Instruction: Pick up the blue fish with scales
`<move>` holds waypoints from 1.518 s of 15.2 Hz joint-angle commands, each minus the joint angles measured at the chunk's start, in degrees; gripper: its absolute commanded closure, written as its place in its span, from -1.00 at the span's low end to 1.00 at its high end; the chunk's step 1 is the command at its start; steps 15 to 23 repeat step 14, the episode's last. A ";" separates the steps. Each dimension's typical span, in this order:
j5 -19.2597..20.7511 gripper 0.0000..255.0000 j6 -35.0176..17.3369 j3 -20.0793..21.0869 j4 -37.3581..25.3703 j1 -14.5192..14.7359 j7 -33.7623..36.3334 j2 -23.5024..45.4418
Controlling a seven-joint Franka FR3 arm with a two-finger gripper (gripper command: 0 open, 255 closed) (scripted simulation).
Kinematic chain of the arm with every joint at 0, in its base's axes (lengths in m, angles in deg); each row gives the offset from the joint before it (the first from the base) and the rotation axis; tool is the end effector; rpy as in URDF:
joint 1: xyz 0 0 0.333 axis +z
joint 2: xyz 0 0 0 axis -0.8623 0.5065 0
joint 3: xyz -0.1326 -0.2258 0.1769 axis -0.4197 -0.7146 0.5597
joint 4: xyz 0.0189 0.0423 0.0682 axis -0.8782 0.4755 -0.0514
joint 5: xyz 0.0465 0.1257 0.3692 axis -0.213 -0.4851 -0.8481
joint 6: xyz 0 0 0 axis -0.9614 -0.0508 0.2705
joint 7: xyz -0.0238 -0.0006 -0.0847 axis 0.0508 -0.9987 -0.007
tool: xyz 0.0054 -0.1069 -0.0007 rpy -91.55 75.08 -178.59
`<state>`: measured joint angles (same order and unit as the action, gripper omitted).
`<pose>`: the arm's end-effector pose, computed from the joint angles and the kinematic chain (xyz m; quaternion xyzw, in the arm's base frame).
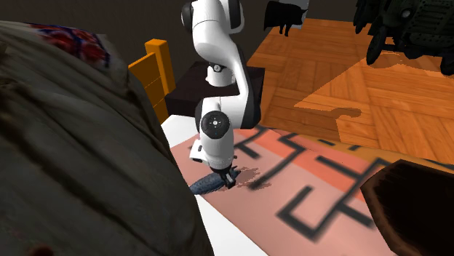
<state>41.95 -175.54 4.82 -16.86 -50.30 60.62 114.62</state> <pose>0.6940 0.1892 0.1239 0.9199 -0.3697 -0.1146 0.0632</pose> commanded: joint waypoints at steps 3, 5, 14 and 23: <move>-0.15 1.00 1.37 0.16 0.76 -0.16 0.00 -2.14; -0.23 1.00 2.10 0.25 1.15 -0.24 0.01 -3.26; -0.54 1.00 5.00 0.56 1.91 -0.47 0.01 -6.93; -0.54 1.00 5.00 0.56 1.91 -0.47 0.01 -6.93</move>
